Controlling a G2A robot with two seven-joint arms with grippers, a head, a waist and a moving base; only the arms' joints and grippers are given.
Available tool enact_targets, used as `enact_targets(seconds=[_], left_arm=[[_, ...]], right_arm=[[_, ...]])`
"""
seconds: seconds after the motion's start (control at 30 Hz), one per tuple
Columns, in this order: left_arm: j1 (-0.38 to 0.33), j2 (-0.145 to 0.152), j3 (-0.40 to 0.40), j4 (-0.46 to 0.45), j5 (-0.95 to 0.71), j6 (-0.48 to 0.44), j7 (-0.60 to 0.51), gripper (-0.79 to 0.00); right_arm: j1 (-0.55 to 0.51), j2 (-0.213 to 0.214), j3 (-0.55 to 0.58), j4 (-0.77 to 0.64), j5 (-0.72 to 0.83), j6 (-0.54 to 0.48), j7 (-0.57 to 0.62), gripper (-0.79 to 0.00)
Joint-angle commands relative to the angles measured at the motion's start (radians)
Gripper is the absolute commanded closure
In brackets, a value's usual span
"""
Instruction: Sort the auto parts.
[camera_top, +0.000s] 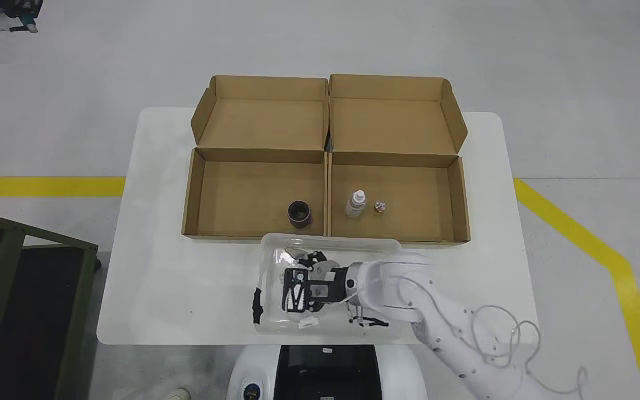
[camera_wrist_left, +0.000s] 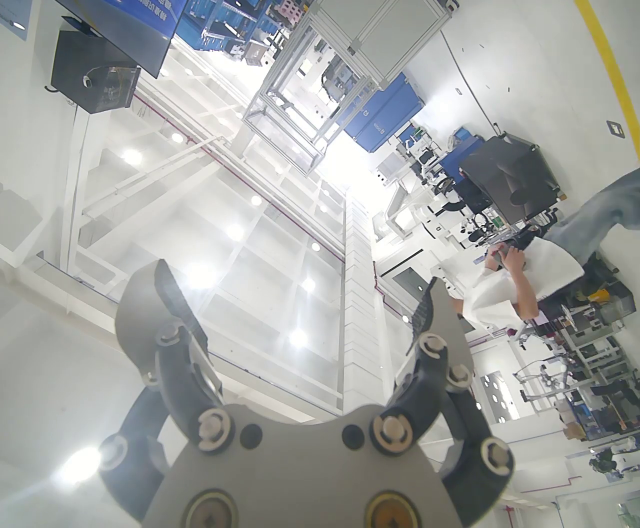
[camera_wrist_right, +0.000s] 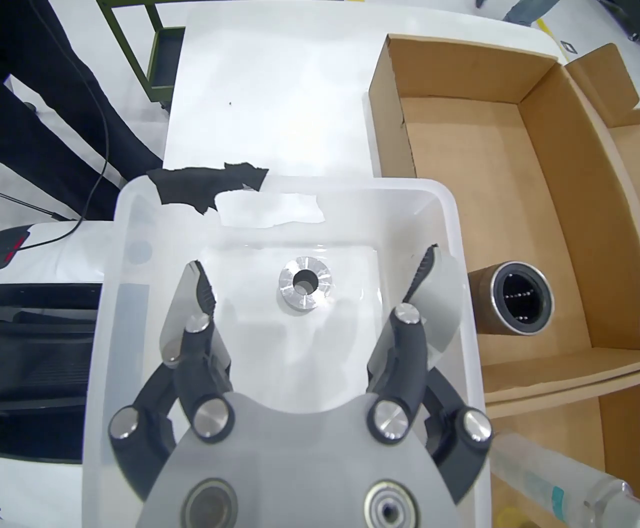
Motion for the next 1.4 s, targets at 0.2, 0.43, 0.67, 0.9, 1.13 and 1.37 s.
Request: enact_targets(seconds=[0.2,0.43,0.67,0.9,1.13,1.37], left_arm=[[0.0,0.0,0.0,0.0,0.0,0.0,0.0,-0.785],[0.0,0.0,0.0,0.0,0.0,0.0,0.0,-0.785],[0.0,0.0,0.0,0.0,0.0,0.0,0.0,-0.785],[0.0,0.0,0.0,0.0,0.0,0.0,0.0,-0.785],[0.0,0.0,0.0,0.0,0.0,0.0,0.0,-0.785],[0.0,0.0,0.0,0.0,0.0,0.0,0.0,-0.785]], right_arm=[[0.043,-0.009,-0.042,0.081,-0.047,-0.005,-0.041,-0.616],[0.07,-0.016,-0.063,0.148,-0.062,0.0,-0.073,-0.659],[0.108,-0.03,-0.101,0.222,-0.072,0.0,-0.099,-0.474],[0.13,-0.039,-0.118,0.262,-0.072,0.002,-0.115,-0.336],[0.129,-0.037,-0.104,0.247,-0.043,-0.021,-0.123,0.0],[0.095,-0.021,-0.053,0.178,0.002,-0.037,-0.119,0.0]])
